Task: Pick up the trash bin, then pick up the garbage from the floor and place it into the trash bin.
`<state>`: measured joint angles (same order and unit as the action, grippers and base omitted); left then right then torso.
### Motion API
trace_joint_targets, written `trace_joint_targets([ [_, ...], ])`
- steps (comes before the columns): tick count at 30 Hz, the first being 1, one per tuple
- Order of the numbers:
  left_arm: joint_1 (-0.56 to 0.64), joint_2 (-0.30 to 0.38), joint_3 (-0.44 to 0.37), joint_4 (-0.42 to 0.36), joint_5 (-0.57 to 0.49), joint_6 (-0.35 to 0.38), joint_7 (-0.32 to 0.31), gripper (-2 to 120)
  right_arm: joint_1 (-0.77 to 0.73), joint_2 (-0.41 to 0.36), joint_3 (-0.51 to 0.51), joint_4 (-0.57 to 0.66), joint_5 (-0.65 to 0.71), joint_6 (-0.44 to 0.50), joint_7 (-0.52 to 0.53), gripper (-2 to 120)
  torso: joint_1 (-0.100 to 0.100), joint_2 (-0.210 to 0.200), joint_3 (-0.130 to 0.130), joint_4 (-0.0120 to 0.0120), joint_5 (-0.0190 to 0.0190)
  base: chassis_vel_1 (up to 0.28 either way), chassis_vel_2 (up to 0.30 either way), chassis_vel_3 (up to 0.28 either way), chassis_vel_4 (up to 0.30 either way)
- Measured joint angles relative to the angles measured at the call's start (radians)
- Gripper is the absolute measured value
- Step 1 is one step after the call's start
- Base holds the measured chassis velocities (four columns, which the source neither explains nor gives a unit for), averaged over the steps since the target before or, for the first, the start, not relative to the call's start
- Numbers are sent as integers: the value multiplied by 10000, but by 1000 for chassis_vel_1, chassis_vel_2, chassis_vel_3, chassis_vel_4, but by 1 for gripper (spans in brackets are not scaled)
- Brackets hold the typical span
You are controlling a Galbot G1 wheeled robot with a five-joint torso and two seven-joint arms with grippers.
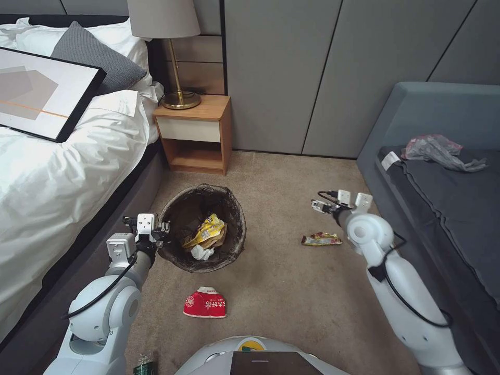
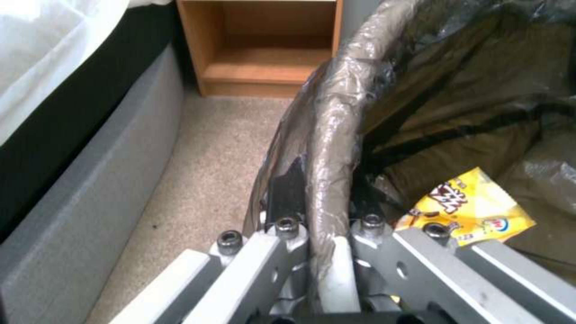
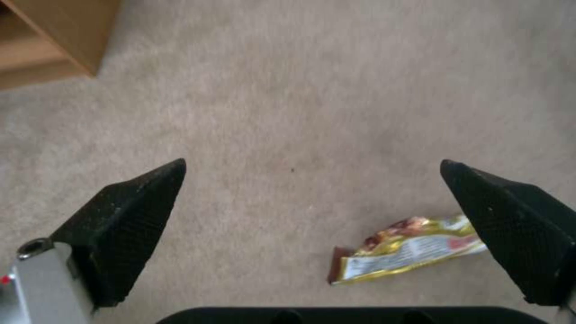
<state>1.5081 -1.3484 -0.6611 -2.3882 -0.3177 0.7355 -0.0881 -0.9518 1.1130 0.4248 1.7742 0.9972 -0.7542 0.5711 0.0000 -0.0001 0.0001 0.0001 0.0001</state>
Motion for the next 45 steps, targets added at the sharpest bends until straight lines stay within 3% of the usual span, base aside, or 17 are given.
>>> trace_joint_targets([
  [10,54,22,-127,-21,6,0,44,0,503,722,-640,-1477,-1043,198,-135,100,0,0,-1,-2,-2,0,0,0,0],
  [20,22,0,-37,78,32,0,61,0,289,872,-47,-2431,-806,436,299,100,0,0,-1,-5,-2,0,0,0,0],
  [34,53,-70,66,122,123,0,97,0,1079,2022,1207,-5269,-680,1626,373,100,0,0,-1,-1,-2,0,0,0,0],
  [45,132,-47,74,132,199,0,128,0,1704,2320,1594,-7063,-543,1993,248,100,0,0,-1,-1,-1,0,0,0,0],
])
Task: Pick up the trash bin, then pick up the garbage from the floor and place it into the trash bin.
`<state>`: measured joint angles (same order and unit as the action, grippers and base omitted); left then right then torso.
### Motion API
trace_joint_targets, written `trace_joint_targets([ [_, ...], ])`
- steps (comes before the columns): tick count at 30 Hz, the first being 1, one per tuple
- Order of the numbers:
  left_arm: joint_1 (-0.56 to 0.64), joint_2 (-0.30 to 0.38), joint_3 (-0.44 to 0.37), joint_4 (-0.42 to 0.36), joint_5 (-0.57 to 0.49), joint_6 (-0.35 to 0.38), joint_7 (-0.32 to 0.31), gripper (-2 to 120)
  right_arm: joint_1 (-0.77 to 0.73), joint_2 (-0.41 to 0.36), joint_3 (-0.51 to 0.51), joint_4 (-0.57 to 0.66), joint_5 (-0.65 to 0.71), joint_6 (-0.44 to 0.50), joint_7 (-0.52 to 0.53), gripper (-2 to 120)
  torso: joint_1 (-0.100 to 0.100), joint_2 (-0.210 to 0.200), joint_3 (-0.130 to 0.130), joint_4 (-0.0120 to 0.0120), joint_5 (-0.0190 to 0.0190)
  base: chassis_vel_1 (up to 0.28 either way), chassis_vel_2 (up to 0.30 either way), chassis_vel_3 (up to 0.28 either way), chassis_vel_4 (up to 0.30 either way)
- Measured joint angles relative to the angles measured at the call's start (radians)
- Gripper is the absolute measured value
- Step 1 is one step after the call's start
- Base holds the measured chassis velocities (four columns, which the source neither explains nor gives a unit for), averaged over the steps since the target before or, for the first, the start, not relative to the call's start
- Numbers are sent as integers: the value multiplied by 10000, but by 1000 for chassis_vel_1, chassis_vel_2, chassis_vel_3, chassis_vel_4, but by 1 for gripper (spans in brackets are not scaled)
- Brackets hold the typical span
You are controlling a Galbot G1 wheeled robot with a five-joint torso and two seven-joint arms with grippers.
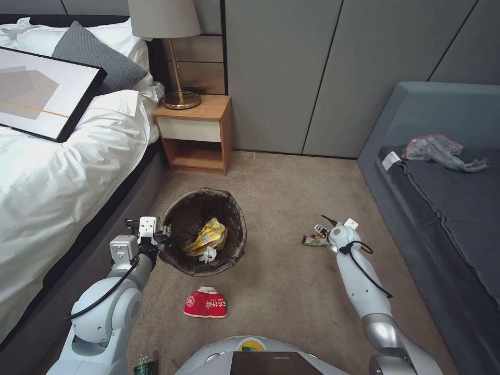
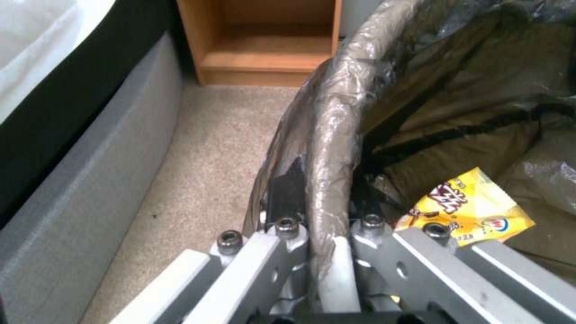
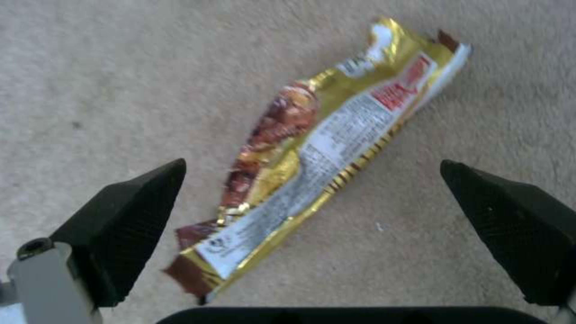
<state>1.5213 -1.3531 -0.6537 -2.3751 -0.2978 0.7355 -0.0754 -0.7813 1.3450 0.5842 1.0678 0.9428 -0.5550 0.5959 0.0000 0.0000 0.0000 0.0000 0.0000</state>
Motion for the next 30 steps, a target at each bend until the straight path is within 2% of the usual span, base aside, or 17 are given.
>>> trace_joint_targets([
  [7,-2,-21,53,-1,32,0,13,0,335,38,-1,-911,217,320,-71,100,0,0,0,-1,0,0,0,0,0],
  [23,0,-25,31,-1,46,0,43,0,740,309,-57,-1205,461,366,24,100,0,0,0,0,0,0,0,0,0],
  [30,-13,-47,51,21,60,0,49,0,1136,349,-16,-2086,320,529,-159,100,0,0,0,1,-2,0,0,0,0],
])
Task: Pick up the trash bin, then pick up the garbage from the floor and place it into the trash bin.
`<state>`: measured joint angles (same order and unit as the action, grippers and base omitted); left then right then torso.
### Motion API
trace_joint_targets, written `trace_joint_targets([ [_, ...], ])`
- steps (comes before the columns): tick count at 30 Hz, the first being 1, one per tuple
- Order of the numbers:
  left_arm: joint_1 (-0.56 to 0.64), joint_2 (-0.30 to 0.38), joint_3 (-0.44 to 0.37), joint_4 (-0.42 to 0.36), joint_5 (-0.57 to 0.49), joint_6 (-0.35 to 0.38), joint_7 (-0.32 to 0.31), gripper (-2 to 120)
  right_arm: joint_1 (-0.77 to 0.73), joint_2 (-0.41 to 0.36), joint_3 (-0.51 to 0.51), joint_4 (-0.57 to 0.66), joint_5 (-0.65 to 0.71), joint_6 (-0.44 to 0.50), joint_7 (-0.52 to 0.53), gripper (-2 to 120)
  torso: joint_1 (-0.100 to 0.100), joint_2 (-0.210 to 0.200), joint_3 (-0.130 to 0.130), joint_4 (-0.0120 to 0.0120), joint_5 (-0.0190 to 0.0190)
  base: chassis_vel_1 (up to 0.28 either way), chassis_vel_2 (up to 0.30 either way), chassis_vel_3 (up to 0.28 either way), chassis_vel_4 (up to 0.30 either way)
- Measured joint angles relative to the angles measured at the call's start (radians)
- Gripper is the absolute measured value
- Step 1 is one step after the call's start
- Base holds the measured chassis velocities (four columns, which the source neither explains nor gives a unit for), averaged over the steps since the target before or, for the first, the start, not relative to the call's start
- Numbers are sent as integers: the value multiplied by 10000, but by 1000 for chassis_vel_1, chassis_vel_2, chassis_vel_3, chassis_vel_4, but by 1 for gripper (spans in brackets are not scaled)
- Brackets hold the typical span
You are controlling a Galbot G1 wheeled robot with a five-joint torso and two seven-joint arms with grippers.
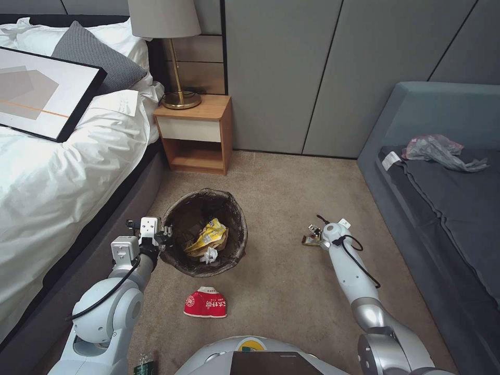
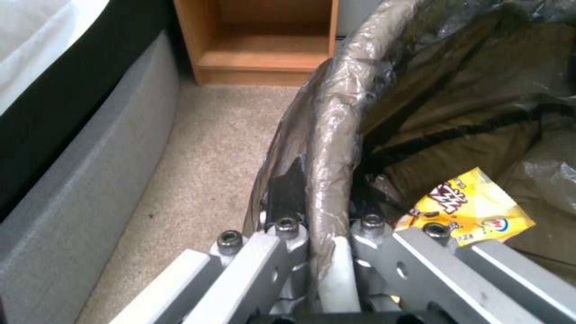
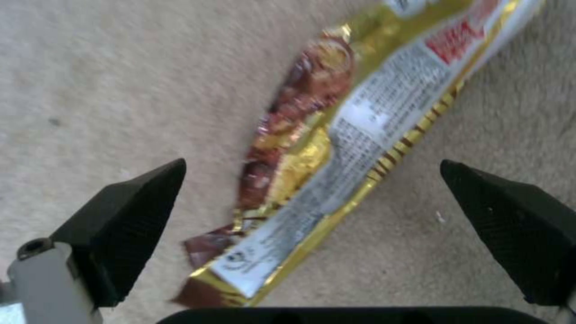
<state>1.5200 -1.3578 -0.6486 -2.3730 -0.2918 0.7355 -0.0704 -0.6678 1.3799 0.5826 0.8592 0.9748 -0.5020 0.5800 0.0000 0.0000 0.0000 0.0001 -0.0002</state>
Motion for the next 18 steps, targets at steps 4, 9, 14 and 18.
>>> trace_joint_targets([
  [4,-11,12,-4,13,1,0,6,0,145,22,46,-515,-158,88,-193,100,0,0,0,0,2,0,0,0,0],
  [9,-12,-7,6,18,10,0,20,0,317,36,61,-1069,-295,255,-488,100,-1,0,-1,0,-2,0,0,0,0],
  [14,2,12,12,18,22,0,38,0,325,44,21,-1215,-401,329,-697,92,-1,3,-2,-5,-9,0,0,0,0],
  [18,-13,6,53,18,40,0,47,0,308,82,-67,-1193,-486,317,-775,84,-2,3,-3,-9,-11,0,0,0,0],
])
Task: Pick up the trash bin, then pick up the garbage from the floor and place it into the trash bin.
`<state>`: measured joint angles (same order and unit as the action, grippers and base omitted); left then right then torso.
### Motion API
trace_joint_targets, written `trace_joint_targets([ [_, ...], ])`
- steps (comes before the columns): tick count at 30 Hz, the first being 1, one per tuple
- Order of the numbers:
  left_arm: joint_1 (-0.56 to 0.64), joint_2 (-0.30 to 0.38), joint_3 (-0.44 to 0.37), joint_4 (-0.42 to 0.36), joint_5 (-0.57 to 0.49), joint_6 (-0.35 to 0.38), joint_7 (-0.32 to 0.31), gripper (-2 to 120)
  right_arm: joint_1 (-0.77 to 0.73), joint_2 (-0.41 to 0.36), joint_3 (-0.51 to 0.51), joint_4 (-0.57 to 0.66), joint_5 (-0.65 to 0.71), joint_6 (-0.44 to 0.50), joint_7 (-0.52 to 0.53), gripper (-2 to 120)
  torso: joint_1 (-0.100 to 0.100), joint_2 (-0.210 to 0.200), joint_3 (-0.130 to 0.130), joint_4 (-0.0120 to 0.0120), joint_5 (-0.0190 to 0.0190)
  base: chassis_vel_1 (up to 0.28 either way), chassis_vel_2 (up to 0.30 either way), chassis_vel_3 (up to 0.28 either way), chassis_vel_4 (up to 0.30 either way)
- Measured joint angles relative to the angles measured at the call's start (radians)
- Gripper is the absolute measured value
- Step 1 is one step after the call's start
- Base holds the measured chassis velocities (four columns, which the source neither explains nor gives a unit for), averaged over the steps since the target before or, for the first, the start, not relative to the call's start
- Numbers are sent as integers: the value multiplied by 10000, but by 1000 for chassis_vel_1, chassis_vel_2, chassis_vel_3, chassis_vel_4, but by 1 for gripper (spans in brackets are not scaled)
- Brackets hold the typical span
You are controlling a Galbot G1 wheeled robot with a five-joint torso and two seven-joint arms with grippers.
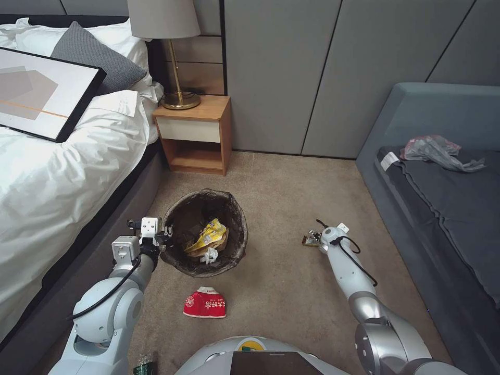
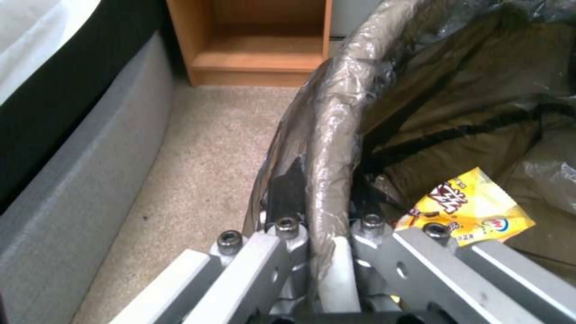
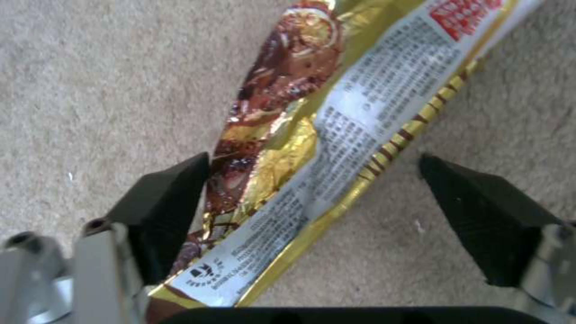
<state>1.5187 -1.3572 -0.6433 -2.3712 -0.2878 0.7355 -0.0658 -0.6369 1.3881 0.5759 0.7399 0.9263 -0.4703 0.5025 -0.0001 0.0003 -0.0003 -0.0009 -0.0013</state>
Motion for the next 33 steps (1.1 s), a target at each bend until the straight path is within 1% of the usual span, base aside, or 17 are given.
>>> trace_joint_targets([
  [2,-1,7,0,0,1,0,2,0,0,20,-26,1,-28,0,-12,80,0,0,0,0,1,0,0,0,0],
  [5,-8,43,-25,4,-4,0,7,0,-21,59,-67,26,-70,6,-35,71,0,1,0,1,2,0,0,0,0],
  [10,-25,57,-32,20,-11,0,8,0,-61,112,-84,80,-152,15,-36,64,0,0,1,2,6,0,0,0,0],
  [13,-41,56,-27,20,-18,0,9,0,-144,128,-101,210,-182,29,-36,54,0,-2,2,7,13,0,0,0,0],
  [14,-41,56,-27,20,-18,0,9,0,-144,128,-101,210,-182,29,-36,54,0,-2,2,7,13,0,0,0,0],
  [17,-56,71,-37,19,-35,-1,11,0,-274,116,-121,476,-167,12,-40,45,2,-4,5,19,30,0,0,0,0],
  [18,-63,72,-40,19,-40,0,11,0,-321,103,-126,588,-143,-22,-29,41,2,-4,5,21,31,0,0,0,0],
  [19,-63,72,-40,19,-40,0,11,0,-321,103,-126,588,-143,-22,-29,41,2,-4,5,21,31,0,0,0,0],
  [22,-66,57,-58,13,-47,0,8,0,-493,56,-140,966,-82,-156,66,26,2,-5,6,26,32,0,0,0,0],
  [23,-66,57,-58,13,-47,0,8,0,-493,56,-140,966,-82,-156,66,26,2,-5,6,26,32,0,0,0,0],
  [24,-66,51,-68,13,-48,0,8,0,-590,22,-152,1177,-25,-205,113,23,2,-5,6,25,33,0,0,0,0],
  [26,-66,40,-89,12,-48,0,6,0,-822,-82,-176,1746,87,-309,218,13,2,-5,5,14,18,0,0,0,0],
  [27,-66,40,-89,12,-48,0,6,0,-822,-82,-176,1746,87,-309,218,13,2,-5,5,14,18,0,0,0,0],
  [28,-66,38,-98,11,-48,0,6,0,-992,-141,-193,2105,177,-378,313,7,2,-5,4,9,14,0,0,0,0],
  [30,-72,32,-104,11,-50,0,6,0,-1240,-208,-199,2626,356,-497,473,0,2,-5,4,7,20,0,0,0,0],
  [31,-72,32,-104,11,-50,0,6,0,-1240,-208,-199,2626,356,-497,473,0,2,-5,4,7,20,0,0,0,0],
  [33,-83,17,-110,11,-49,0,6,0,-1530,-312,-198,3268,485,-614,601,0,2,-5,3,10,14,0,0,0,0],
])
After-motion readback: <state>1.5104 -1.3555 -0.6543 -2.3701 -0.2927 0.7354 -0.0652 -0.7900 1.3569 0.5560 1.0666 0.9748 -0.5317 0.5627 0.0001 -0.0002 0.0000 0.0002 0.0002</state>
